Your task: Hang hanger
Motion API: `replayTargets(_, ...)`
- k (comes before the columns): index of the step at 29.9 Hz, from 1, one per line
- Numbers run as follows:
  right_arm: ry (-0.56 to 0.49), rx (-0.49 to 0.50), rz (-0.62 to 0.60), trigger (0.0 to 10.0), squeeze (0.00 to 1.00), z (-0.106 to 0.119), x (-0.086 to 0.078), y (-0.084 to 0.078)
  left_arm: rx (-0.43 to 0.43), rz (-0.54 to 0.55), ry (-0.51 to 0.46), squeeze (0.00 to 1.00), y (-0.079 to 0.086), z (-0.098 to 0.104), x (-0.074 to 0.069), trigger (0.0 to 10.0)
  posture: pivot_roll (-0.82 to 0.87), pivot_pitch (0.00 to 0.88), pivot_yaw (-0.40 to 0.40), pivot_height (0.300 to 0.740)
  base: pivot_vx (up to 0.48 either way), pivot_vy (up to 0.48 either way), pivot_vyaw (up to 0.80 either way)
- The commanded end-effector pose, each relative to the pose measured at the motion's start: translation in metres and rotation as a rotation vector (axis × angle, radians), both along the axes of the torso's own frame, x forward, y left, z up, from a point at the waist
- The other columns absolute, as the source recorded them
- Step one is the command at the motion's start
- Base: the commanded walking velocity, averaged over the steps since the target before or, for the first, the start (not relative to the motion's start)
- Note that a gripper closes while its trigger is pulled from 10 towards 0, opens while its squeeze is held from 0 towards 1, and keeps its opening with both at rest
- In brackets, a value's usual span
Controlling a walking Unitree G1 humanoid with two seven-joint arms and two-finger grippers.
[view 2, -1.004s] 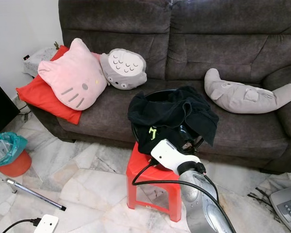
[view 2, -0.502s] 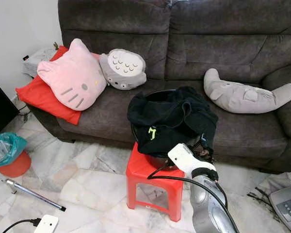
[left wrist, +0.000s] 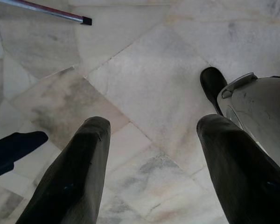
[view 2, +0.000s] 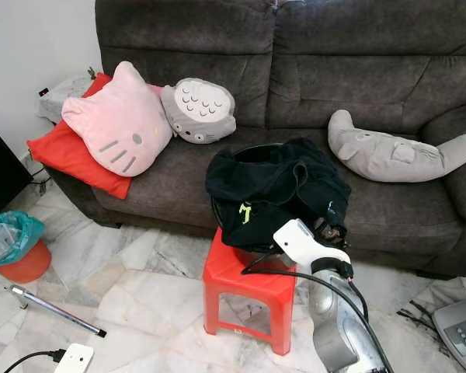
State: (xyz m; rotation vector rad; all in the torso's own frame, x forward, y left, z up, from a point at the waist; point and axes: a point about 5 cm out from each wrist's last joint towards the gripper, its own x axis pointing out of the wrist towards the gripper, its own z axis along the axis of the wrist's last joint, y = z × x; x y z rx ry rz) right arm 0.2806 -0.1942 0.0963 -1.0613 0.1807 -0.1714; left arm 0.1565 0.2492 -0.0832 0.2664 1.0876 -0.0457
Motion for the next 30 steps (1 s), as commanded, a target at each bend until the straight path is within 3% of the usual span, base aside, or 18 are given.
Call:
replayTargets(1,-0.019,0.010,-0.004,10.0,0.00,0.003,0.004,-0.002,0.016,0.009,0.002,0.00,0.005,0.001,-0.001,10.0,-0.20,0.000,0.089,0.740,0.000,0.000,0.00)
replayTargets(17,-0.091,0.059,0.059,10.0,0.00,0.016,0.019,0.006,0.014,0.011,0.000,0.00,0.005,0.001,-0.001,10.0,-0.19,0.000,0.088,0.740,0.000,0.000,0.00)
replayTargets(30,-0.057,0.027,0.006,10.0,0.00,0.008,0.020,-0.008,0.013,0.012,-0.001,0.00,0.005,0.001,-0.001,10.0,-0.19,0.000,0.089,0.740,0.000,0.000,0.00)
